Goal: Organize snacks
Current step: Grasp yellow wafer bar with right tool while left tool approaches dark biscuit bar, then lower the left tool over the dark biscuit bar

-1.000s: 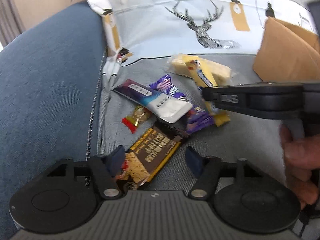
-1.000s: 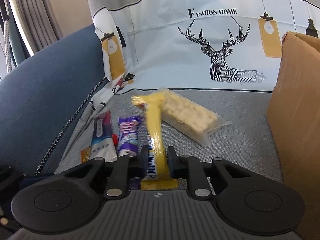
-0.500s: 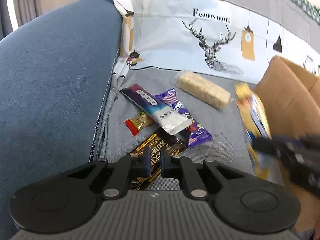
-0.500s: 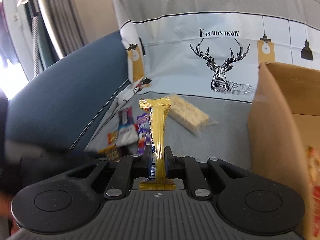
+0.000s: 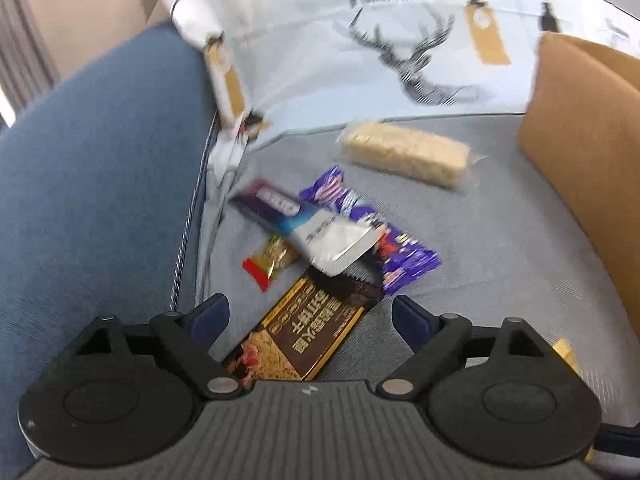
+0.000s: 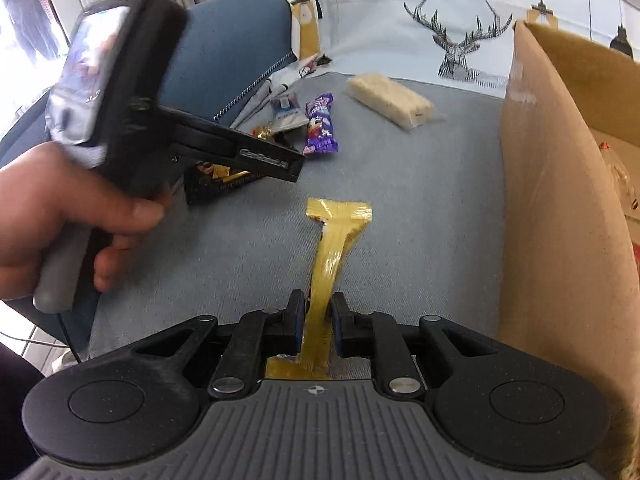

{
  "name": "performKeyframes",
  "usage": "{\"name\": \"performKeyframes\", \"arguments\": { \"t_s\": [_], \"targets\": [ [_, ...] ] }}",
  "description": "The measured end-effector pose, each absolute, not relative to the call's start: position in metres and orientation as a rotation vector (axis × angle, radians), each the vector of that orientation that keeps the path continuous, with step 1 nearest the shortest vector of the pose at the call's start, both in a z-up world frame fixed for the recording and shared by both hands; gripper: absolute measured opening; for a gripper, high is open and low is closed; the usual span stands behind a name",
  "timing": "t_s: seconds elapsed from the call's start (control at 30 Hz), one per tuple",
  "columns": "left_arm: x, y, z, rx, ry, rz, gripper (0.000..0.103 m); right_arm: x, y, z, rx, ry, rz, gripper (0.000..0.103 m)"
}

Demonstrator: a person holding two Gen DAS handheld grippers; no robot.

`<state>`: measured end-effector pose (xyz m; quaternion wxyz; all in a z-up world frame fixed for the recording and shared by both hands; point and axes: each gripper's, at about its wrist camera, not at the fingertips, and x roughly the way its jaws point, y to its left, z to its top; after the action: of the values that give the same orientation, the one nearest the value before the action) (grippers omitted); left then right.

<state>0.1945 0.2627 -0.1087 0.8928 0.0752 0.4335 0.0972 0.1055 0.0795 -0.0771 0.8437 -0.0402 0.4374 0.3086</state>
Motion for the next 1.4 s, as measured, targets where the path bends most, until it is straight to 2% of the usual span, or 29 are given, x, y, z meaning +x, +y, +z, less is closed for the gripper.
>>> {"name": "performKeyframes", "arguments": {
  "t_s": [0.03,0.1,0.13,0.2,0.3,0.33,0.47,0.5,0.53,0.6,0.8,0.93,1.0,1.1,1.13,1.4],
  "targets": [
    [0.197,0.265,-0.111,0.135,0.921,0.200,0.092,0.103,0.081,-0.078,-0.098,0.898,0.658,0.029],
    [0.199,0.269,-0.116,0.105,0.961,0.198,0.091,0.101,0.082,-0.088,-0.133,0.884,0.654,0.043],
    [0.199,0.270,-0.115,0.090,0.964,0.195,0.089,0.104,0.083,-0.094,-0.145,0.919,0.638,0.043],
    [0.199,0.275,-0.111,0.030,0.971,0.186,0.063,0.110,0.083,-0.095,-0.105,0.931,0.650,0.043],
    [0.196,0.280,-0.107,-0.038,0.988,0.177,0.045,0.114,0.086,-0.098,-0.135,0.910,0.653,0.043],
    [0.194,0.279,-0.106,-0.038,0.992,0.181,0.044,0.115,0.087,-0.101,-0.142,0.914,0.652,0.044],
    [0.183,0.275,-0.102,-0.055,1.014,0.181,0.043,0.110,0.091,-0.103,-0.190,0.884,0.674,0.043],
    [0.179,0.274,-0.100,-0.066,1.018,0.187,0.043,0.109,0.091,-0.103,-0.199,0.878,0.679,0.036],
    [0.175,0.274,-0.098,-0.081,1.019,0.191,0.043,0.108,0.090,-0.102,-0.204,0.873,0.682,0.024],
    [0.164,0.276,-0.092,-0.129,1.020,0.200,0.043,0.107,0.088,-0.101,-0.210,0.868,0.688,0.018],
    [0.128,0.277,-0.079,-0.323,1.041,0.236,0.043,0.097,0.074,-0.085,-0.166,0.855,0.693,0.014],
    [0.117,0.270,-0.083,-0.351,1.076,0.228,0.044,0.084,0.068,-0.079,-0.180,0.854,0.696,0.015],
    [0.115,0.264,-0.086,-0.321,1.103,0.236,0.049,0.081,0.066,-0.081,-0.192,0.865,0.691,0.018],
    [0.110,0.261,-0.087,-0.327,1.096,0.242,0.055,0.080,0.065,-0.086,-0.199,0.897,0.686,0.041],
    [0.108,0.261,-0.086,-0.341,1.089,0.245,0.055,0.080,0.065,-0.087,-0.199,0.898,0.676,0.043],
    [0.103,0.253,-0.087,-0.346,1.092,0.247,0.061,0.080,0.060,-0.085,-0.163,0.843,0.656,0.048]
  ]
}}
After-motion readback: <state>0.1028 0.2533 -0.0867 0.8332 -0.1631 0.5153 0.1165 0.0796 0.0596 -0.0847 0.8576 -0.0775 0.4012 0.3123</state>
